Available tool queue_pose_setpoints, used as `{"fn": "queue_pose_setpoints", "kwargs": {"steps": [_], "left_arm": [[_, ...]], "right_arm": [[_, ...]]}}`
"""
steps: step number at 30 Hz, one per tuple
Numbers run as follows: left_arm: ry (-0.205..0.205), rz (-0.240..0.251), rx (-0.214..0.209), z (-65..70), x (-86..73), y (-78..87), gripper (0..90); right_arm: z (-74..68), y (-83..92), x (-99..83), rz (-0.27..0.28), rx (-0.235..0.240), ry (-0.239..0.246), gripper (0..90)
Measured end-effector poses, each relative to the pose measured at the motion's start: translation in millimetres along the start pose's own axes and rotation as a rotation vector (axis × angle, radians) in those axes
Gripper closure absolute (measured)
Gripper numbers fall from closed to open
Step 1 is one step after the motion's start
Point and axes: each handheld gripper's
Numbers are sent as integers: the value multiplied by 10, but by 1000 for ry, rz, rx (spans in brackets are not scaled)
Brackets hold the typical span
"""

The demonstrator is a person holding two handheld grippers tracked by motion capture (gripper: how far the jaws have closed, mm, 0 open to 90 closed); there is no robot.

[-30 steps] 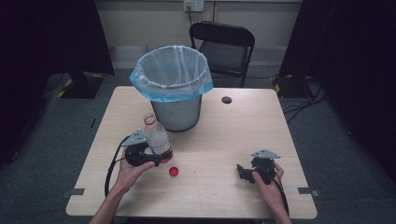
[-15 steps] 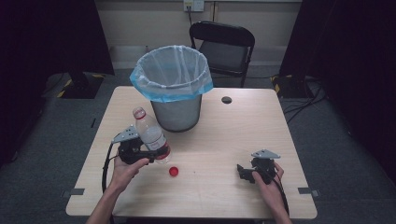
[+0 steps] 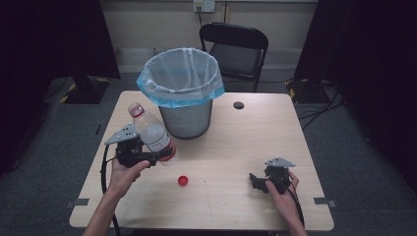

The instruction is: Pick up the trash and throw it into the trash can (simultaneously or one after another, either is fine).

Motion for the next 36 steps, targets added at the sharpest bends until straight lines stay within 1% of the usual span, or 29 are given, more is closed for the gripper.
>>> {"fn": "queue_pose_setpoints", "kwargs": {"steps": [1, 2, 3, 5, 7, 9, 11, 13, 15, 17, 21, 22, 23, 25, 26, 31, 33, 34, 36], "left_arm": [[-15, 4, 24, 29, 64, 22, 290], [-18, 6, 21, 35, 95, 30, 290], [-19, 11, 11, 40, 125, 37, 290], [-28, 14, 5, 55, 184, 46, 290], [-27, 25, -10, 72, 237, 54, 291], [-36, 35, -10, 86, 289, 69, 292], [-33, 45, -31, 101, 339, 84, 294], [-41, 44, -49, 120, 392, 100, 296], [-46, 45, -48, 128, 419, 109, 297], [-49, 56, -63, 139, 503, 143, 297], [-56, 65, -83, 134, 617, 190, 298], [-56, 65, -83, 134, 617, 190, 297], [-63, 65, -82, 127, 671, 204, 297], [-64, 72, -90, 122, 720, 214, 298], [-64, 72, -90, 122, 720, 214, 298], [-76, 85, -96, 116, 886, 223, 298], [-79, 98, -105, 112, 948, 226, 299], [-79, 98, -105, 112, 948, 226, 299], [-91, 111, -106, 103, 1039, 226, 298]], "right_arm": [[0, 0, 0, 0, 0, 0, 115], [0, 0, 0, 0, 0, 0, 114], [0, 0, 0, 0, 0, 0, 114], [0, 0, 0, 0, 0, 0, 115], [-1, 0, 0, -1, 0, -1, 115], [0, 0, 0, 0, 0, 0, 115], [0, 0, 0, 0, 0, 0, 115], [0, 0, 0, 0, 0, 0, 115], [0, 0, 0, 0, 0, 0, 115], [-1, 1, 0, -1, 0, -1, 115], [0, 0, 0, 0, 0, 0, 114], [0, 0, 0, 0, 0, 0, 115], [0, 0, 0, 0, 0, 0, 115], [0, 0, 0, -1, 0, -1, 115], [0, 0, 0, -1, 0, -1, 115], [0, 0, 0, 0, 0, 0, 114], [0, 0, 0, 0, 0, 0, 115], [0, 0, 0, 0, 0, 0, 115], [0, 0, 0, 0, 0, 0, 115]]}}
Point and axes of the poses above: each handheld gripper's, and its own axes: y roughly backward along the jaws, x roughly out of its top, z roughly to its right, and after that the axes turned 3 degrees about -z, right-handed
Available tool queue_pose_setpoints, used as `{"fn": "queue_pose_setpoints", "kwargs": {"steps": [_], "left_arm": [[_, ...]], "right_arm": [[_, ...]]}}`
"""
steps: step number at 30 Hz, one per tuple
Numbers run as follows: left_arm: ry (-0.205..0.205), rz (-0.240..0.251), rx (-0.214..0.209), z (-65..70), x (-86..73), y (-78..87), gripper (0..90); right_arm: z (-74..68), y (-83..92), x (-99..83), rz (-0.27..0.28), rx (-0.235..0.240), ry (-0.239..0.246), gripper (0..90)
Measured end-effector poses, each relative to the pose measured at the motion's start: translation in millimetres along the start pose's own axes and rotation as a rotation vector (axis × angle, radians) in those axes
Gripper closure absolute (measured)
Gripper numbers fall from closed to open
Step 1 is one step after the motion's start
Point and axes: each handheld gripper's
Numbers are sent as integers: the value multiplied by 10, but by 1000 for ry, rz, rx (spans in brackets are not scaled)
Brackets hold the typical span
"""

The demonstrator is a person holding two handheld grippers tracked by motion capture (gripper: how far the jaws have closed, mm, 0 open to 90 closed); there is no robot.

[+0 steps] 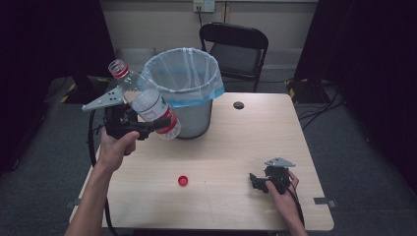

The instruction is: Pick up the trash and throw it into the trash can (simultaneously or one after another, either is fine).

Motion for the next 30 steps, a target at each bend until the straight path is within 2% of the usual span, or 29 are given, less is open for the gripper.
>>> {"fn": "queue_pose_setpoints", "kwargs": {"steps": [8, 14, 18, 23, 30], "left_arm": [[-13, 41, 1, -52, 188, -50, 301], [-11, 45, 16, -106, 279, -138, 302], [-31, 37, 13, -133, 325, -210, 303], [-45, 58, 33, -183, 402, -284, 303], [-40, 64, 69, -332, 510, -368, 305]], "right_arm": [[0, 0, 0, 0, 0, 0, 115], [0, 0, 0, 0, 0, 0, 115], [-1, 0, 0, 0, -1, -1, 115], [-1, -1, 0, 1, -1, -1, 115], [-1, 0, 0, 0, -1, -2, 115]]}}
Point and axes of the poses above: each handheld gripper's, and its own axes: y roughly backward along the jaws, x roughly out of its top, z roughly to its right, and after that the axes turned 3 degrees about -z, right-handed
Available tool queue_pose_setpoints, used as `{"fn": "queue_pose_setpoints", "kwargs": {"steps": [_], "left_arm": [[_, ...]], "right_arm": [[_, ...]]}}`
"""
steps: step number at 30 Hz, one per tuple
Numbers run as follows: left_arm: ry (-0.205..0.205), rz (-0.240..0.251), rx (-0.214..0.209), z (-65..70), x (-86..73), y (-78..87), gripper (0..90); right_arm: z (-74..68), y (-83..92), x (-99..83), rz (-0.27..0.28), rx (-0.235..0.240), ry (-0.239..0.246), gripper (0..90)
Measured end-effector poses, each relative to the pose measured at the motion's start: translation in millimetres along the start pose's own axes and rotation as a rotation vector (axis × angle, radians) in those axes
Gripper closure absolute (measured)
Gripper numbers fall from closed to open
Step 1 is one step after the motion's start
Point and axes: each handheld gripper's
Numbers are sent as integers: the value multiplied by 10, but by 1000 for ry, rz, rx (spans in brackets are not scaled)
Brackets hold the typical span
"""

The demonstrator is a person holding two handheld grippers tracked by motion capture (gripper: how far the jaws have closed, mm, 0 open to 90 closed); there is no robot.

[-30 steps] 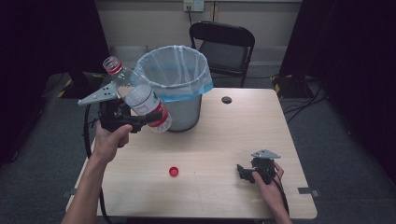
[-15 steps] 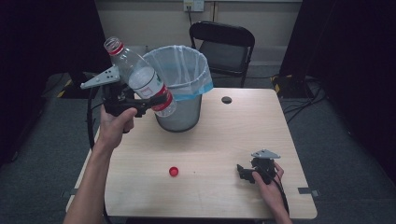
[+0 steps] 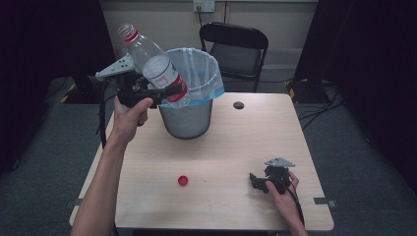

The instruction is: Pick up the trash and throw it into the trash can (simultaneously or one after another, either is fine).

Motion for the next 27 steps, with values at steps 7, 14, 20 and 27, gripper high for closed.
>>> {"fn": "queue_pose_setpoints", "kwargs": {"steps": [7, 14, 20, 27], "left_arm": [[-11, 4, 39, -173, 131, -31, 306], [-6, -5, 75, -308, 178, -140, 306], [4, -31, 112, -401, 162, -257, 303], [35, -40, 185, -533, 114, -346, 291]], "right_arm": [[1, 0, 0, 0, 1, 2, 115], [1, 0, 0, 0, 1, 2, 115], [1, 0, 0, 0, 1, 2, 115], [1, 0, 0, 0, 1, 2, 115]]}}
Point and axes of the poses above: each handheld gripper's, and its own axes: y roughly backward along the jaws, x roughly out of its top, z roughly to its right, and after that the axes turned 3 degrees about -z, right-handed
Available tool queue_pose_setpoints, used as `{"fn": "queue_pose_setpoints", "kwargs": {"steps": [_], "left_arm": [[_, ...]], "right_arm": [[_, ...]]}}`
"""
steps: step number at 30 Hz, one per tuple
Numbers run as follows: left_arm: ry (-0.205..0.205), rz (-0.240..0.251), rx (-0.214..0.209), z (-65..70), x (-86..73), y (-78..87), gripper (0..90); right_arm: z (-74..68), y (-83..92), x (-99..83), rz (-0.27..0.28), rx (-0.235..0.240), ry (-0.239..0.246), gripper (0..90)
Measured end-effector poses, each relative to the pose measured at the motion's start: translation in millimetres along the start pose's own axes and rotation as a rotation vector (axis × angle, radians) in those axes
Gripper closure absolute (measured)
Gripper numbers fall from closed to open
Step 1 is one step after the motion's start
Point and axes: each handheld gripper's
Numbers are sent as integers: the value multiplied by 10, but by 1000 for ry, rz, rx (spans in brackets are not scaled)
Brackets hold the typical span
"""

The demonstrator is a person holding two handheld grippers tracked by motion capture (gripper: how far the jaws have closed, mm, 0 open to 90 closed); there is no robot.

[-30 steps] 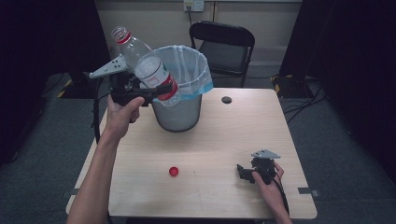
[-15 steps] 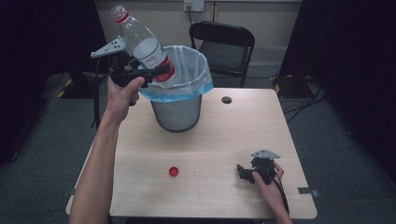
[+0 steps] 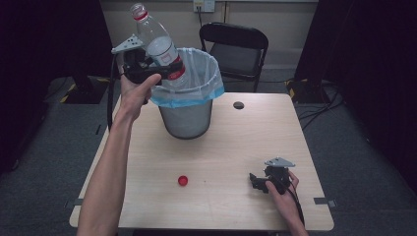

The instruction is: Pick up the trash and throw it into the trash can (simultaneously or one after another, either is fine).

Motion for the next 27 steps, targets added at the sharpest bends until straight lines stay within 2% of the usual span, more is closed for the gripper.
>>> {"fn": "queue_pose_setpoints", "kwargs": {"steps": [4, 7, 11, 21, 27], "left_arm": [[0, -23, 25, -38, -14, -25, 284], [23, -17, 19, -67, -24, -26, 278], [30, -18, 23, -90, -25, -8, 242], [37, -25, 5, -86, -41, 18, 214], [59, -24, -7, -90, -47, 59, 207]], "right_arm": [[0, 0, 0, 0, 0, 0, 115], [0, 0, 0, 0, 0, 0, 115], [0, 0, 0, 0, 0, 0, 115], [1, 0, -1, 0, 1, 1, 114], [0, 0, 0, 0, 1, 1, 113]]}}
Point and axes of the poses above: each handheld gripper's, and its own axes: y roughly backward along the jaws, x roughly out of its top, z roughly to its right, and after that the axes turned 3 degrees about -z, right-handed
